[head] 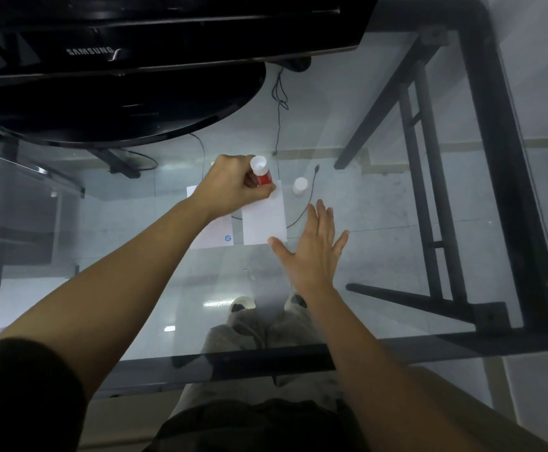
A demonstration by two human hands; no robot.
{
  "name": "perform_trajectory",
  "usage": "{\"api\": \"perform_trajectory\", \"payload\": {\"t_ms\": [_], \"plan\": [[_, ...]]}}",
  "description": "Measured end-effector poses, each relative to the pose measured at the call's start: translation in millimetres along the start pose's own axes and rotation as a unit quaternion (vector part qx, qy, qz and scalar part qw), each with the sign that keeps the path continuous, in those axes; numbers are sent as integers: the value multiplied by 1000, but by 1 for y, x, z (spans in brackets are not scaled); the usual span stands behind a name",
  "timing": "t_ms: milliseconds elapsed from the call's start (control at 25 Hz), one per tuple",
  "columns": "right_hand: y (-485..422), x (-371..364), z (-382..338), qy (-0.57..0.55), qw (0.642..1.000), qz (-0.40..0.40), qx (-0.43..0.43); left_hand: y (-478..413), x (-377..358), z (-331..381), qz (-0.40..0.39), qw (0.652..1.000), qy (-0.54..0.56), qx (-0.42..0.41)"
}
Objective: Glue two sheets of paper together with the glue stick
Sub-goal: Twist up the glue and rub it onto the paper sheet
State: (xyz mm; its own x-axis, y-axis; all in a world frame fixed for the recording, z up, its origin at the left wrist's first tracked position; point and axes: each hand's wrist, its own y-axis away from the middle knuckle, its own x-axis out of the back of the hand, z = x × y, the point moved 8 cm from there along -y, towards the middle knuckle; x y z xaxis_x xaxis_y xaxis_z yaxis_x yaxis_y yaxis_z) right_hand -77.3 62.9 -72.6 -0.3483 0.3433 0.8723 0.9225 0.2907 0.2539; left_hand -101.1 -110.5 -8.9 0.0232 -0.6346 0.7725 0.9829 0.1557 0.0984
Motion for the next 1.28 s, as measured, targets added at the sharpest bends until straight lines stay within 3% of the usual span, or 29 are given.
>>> {"api": "perform_trajectory", "payload": {"t_ms": [80,280,520,760,840,1000,1200,1280], "plan": [[-1,-3,1,-8,1000,-15,1,4,-1,2,13,1000,9,1],[1,-3,1,-30,999,-15,4,17,-22,18,-69,997,-4,-41],[0,-3,2,-21,1000,-13,4,-11,1,10,23,1000,-2,-5],[2,-3,0,-24,1000,-10,12,30,-31,23,-109,993,12,-40],[2,-4,0,-27,999,-14,10,20,-27,23,-107,993,4,-56],[2,-4,1,-18,1000,-16,7,-3,-1,9,-27,999,-7,-22],[2,-3,1,-27,999,-16,13,36,-22,24,-120,990,23,-64],[2,-4,0,-26,999,-16,13,29,-18,19,-107,992,12,-62]]}}
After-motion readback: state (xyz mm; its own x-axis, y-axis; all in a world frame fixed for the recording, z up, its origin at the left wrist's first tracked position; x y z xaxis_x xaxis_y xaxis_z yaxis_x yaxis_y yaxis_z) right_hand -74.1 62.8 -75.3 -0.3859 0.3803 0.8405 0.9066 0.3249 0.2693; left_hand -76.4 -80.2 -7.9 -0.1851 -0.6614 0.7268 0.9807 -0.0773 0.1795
